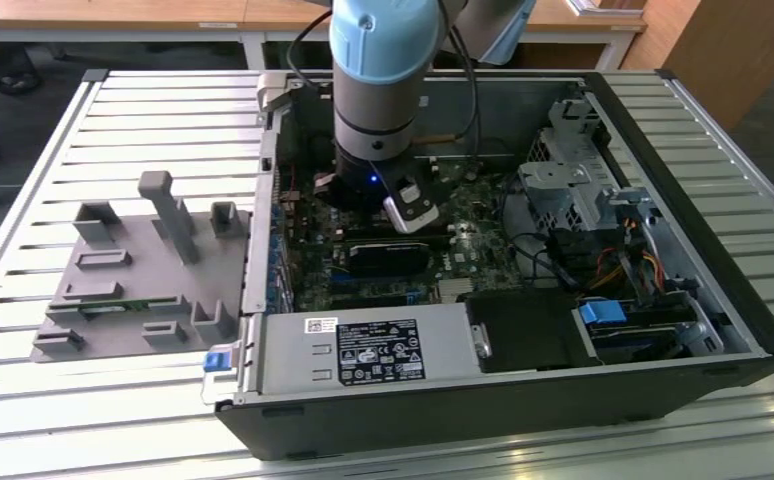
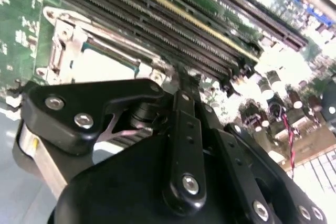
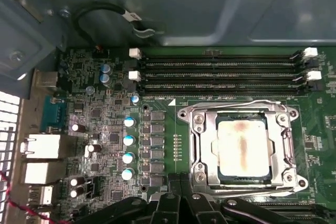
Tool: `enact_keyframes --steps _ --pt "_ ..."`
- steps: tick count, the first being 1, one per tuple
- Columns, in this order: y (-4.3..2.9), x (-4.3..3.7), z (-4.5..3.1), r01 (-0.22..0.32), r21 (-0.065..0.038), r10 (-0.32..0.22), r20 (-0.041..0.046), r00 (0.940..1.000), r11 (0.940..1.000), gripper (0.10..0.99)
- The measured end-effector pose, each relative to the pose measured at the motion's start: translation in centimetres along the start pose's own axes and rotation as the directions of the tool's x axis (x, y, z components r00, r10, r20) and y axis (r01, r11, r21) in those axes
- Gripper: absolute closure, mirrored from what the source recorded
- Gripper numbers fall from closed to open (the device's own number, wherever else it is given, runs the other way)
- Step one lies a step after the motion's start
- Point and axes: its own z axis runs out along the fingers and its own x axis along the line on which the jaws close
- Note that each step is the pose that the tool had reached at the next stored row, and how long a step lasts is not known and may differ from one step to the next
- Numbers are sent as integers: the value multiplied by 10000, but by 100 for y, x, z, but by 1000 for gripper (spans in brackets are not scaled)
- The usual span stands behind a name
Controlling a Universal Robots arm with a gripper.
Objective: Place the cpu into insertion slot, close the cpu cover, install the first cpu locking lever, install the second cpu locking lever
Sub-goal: 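Install the second cpu locking lever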
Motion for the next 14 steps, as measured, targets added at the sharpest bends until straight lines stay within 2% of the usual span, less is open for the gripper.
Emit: enact_keyframes --steps 14 --pt "54 4 -205 -3 3 3 -7 10000 10000 980"
